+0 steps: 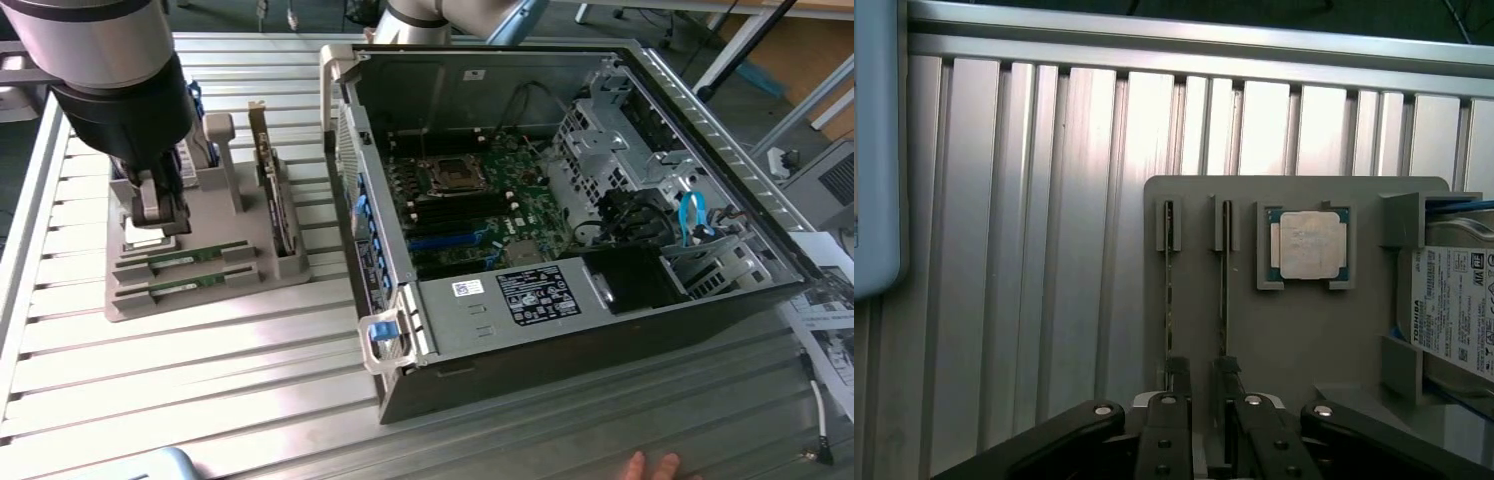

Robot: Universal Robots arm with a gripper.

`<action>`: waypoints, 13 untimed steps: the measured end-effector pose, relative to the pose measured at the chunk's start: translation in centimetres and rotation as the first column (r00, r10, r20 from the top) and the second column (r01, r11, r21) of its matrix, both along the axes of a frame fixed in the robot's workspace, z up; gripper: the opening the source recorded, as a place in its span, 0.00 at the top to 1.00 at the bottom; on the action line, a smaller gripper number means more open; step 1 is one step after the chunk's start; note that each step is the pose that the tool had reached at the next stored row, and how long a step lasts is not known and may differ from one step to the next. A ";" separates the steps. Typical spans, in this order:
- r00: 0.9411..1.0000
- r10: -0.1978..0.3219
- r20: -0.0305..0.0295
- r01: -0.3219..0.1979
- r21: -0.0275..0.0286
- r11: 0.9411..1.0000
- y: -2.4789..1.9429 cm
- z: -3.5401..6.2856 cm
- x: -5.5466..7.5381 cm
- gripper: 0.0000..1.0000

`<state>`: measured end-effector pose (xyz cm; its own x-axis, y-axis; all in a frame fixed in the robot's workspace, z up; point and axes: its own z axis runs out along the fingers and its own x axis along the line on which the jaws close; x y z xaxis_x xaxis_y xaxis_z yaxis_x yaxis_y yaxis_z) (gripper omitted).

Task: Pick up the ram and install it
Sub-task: 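Pick up the ram and move it above insertion slot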

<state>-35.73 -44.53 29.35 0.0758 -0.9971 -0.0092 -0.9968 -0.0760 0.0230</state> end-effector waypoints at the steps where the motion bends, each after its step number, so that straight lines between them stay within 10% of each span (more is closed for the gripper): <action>1: 1.000 0.000 0.000 0.000 0.000 1.000 -0.10 0.00 0.0 0.76; 13: 1.000 0.000 0.000 0.000 0.000 1.000 -0.42 -0.50 0.0 0.76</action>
<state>-35.73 -44.94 28.85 0.0758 -0.9971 -0.0091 -0.9968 -0.0760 0.0231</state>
